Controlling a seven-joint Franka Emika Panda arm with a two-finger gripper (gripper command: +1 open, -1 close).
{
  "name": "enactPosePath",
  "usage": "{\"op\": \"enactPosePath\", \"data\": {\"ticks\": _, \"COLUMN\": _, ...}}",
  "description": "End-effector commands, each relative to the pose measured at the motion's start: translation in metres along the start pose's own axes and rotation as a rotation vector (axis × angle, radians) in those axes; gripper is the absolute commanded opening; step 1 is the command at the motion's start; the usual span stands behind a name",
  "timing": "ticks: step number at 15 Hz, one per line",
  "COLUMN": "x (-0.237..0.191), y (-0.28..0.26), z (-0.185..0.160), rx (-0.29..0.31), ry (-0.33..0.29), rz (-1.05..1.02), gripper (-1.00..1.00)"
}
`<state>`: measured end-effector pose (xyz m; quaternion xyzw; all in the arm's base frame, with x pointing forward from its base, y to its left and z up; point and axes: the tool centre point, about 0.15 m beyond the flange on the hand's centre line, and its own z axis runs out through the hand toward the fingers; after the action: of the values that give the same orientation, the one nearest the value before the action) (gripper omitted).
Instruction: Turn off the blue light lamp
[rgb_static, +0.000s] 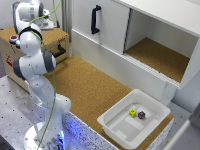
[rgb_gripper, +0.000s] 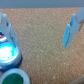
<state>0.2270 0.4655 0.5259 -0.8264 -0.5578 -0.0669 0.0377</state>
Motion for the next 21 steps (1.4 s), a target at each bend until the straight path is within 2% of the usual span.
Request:
{"op": "enactPosePath", "data": {"ticks": 1, "x": 0.047, "y": -0.020, "z": -0.015, "rx": -0.049, "ry": -0.130, "rz": -0.036, "gripper": 1.00}}
{"op": "enactPosePath", "data": {"ticks": 2, "x": 0.047, "y": -0.023, "z": -0.014, "rx": -0.049, "ry": -0.133, "rz": -0.036, "gripper": 1.00}}
{"op": "enactPosePath", "data": {"ticks": 3, "x": 0.046, "y": -0.024, "z": -0.011, "rx": -0.024, "ry": -0.138, "rz": -0.027, "gripper": -1.00}}
{"op": "enactPosePath", "data": {"ticks": 7, "x": 0.039, "y": -0.049, "z": 0.014, "rx": 0.016, "ry": -0.168, "rz": -0.056, "gripper": -1.00}}
{"op": "enactPosePath", "data": {"ticks": 13, "x": 0.037, "y": -0.071, "z": 0.037, "rx": 0.044, "ry": -0.208, "rz": -0.146, "gripper": -1.00}}
{"op": "enactPosePath", "data": {"ticks": 17, "x": 0.044, "y": -0.068, "z": 0.044, "rx": 0.031, "ry": -0.201, "rz": -0.135, "gripper": -1.00}}
{"op": "enactPosePath", "data": {"ticks": 21, "x": 0.045, "y": -0.074, "z": 0.067, "rx": 0.052, "ry": -0.247, "rz": -0.138, "gripper": -1.00}}
